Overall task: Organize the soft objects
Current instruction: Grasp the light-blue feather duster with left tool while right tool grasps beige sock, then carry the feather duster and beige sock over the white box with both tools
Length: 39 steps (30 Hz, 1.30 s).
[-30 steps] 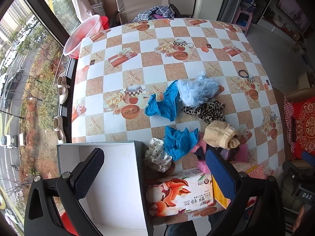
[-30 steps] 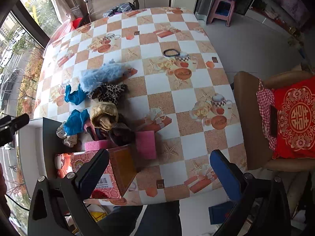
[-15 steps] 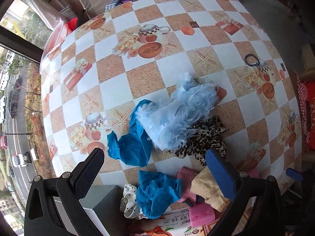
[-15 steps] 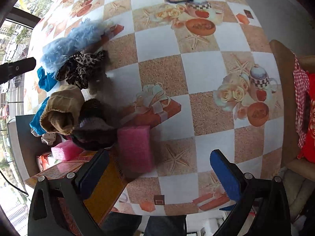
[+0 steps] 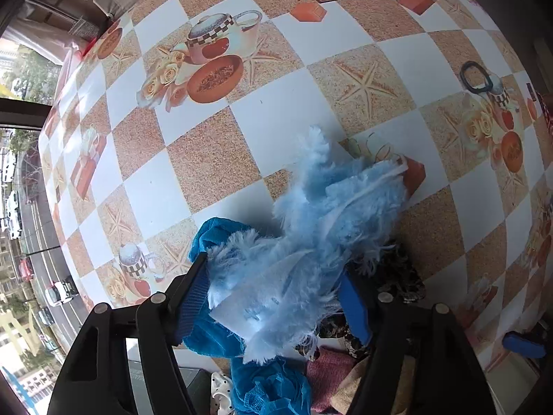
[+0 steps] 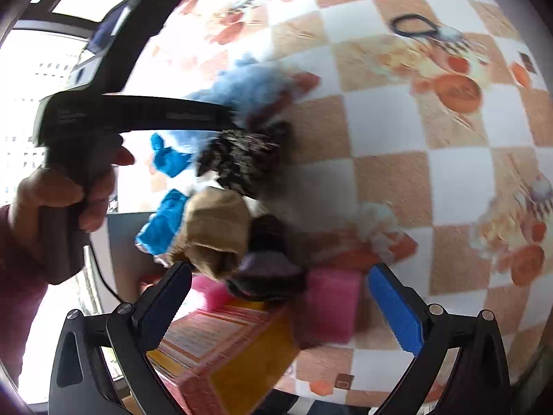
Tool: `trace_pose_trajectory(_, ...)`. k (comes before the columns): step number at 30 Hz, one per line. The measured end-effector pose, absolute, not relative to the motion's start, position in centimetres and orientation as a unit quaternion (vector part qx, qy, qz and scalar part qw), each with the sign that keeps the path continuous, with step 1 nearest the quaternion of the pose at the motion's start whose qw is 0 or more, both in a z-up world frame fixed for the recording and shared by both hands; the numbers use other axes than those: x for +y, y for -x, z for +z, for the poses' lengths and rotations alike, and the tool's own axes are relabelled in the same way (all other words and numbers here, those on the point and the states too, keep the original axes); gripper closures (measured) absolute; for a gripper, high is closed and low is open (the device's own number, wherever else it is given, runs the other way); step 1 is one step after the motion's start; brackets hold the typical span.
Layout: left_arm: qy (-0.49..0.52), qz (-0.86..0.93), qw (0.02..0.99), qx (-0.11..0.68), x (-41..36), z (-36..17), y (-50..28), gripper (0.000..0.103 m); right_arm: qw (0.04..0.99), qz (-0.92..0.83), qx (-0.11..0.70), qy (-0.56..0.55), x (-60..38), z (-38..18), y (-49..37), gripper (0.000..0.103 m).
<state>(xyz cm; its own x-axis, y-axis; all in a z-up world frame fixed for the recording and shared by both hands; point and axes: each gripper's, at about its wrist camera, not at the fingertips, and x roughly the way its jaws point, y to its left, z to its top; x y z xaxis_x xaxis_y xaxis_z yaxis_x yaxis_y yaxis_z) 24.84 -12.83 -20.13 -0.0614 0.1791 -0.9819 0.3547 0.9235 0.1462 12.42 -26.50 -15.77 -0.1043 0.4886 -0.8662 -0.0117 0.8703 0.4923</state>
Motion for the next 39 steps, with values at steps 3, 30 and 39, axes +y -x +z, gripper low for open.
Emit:
trace_pose_trajectory(3, -0.175, -0.075, 0.654, 0.732, -12.8, -20.5, -25.1, 0.044, 0.622, 0.244, 0.727, -0.161, -23.2, -16.2, -14.1, 0.0)
trace_pose_trajectory(30, -0.042, -0.117, 0.804, 0.581, -9.0, -7.3, -23.3, 0.072, 0.663, 0.172, 0.696, -0.214, -27.5, -13.3, -14.6, 0.068)
trace_pose_trajectory(39, 0.076, -0.183, 0.818, 0.54, -5.8, -1.7, -19.1, 0.073, 0.663, 0.156, 0.695, -0.229, -29.5, -12.7, -12.9, 0.068)
